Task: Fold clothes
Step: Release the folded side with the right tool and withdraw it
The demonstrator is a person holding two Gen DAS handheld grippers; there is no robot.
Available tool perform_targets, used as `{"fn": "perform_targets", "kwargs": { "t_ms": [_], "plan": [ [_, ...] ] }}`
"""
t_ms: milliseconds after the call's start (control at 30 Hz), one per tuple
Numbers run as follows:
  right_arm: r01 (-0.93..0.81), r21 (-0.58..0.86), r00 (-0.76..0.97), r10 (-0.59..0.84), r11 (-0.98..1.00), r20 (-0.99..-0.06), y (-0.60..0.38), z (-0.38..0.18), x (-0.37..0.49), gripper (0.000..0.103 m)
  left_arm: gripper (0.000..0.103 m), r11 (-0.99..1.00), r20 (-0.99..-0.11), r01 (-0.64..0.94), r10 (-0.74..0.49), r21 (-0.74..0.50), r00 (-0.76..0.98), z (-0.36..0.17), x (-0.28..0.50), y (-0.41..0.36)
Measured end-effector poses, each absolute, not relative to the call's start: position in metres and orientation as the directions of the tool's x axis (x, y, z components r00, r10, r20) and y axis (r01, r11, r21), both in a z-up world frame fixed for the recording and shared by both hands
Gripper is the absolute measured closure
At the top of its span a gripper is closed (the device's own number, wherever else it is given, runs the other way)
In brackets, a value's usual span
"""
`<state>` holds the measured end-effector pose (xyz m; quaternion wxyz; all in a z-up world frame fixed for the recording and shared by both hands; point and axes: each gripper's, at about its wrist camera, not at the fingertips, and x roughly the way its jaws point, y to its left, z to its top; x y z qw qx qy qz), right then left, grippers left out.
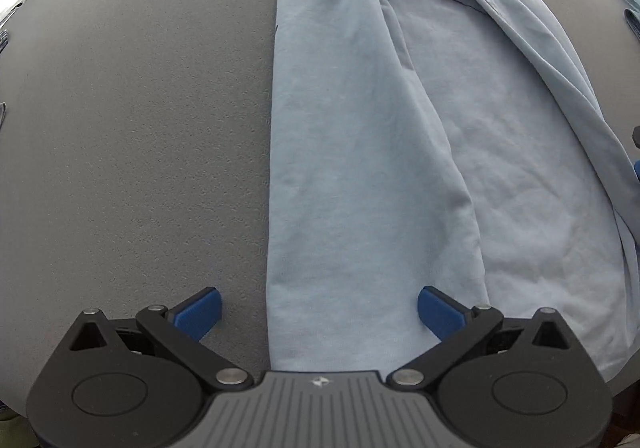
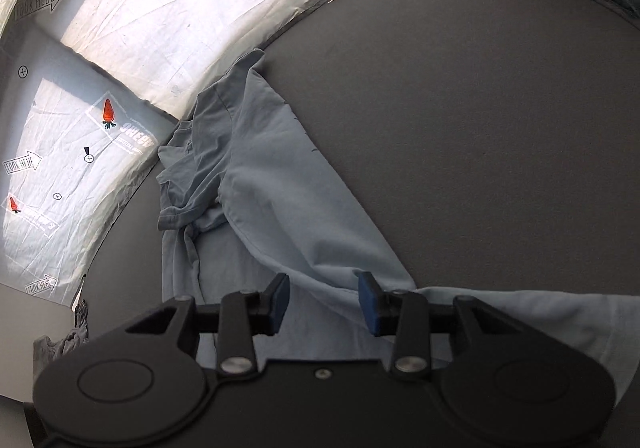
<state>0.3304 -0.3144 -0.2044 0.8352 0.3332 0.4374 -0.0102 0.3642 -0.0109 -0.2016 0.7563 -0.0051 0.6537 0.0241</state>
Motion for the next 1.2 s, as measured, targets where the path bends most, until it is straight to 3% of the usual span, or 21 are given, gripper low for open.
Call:
{"fn": "perform_targets", "kwargs": {
  "t_ms": [633,1000,1100,1133,1167,1200],
  "plan": [
    [0.366,0.416,0.647,0.094,0.832,-0.757,-0.395,-0.209,0.253,0.041,0.000,0.995,-0.994,-0.103,0.025,0.014,0.106,-0.204,0.310,-0.014],
    [0.402,0.482,0.642,0.136,0.778,-0.754,-0.413,-0.225,0.234,0.038,0.000,0.990,-0.994,-0.142,0.022,0.008,0.103,-0.200,0.298,-0.004],
    [0.381,0.524,0.655,0.178,0.762,-0.734,-0.410,-0.227,0.233,0.048,0.000,0.990,-0.995,-0.144,0.019,0.004,0.103,-0.199,0.297,-0.002],
    [0.373,0.529,0.655,0.187,0.762,-0.732,-0.409,-0.227,0.233,0.057,0.000,0.990,-0.995,-0.144,0.019,0.004,0.103,-0.199,0.297,-0.002],
    [0.357,0.540,0.655,0.208,0.762,-0.727,-0.408,-0.226,0.233,0.075,0.000,0.989,-0.994,-0.145,0.018,0.003,0.104,-0.199,0.296,-0.001],
    [0.340,0.550,0.654,0.228,0.763,-0.721,-0.406,-0.225,0.234,0.080,0.000,0.989,-0.994,-0.145,0.018,0.002,0.105,-0.198,0.295,0.000]
  ]
}}
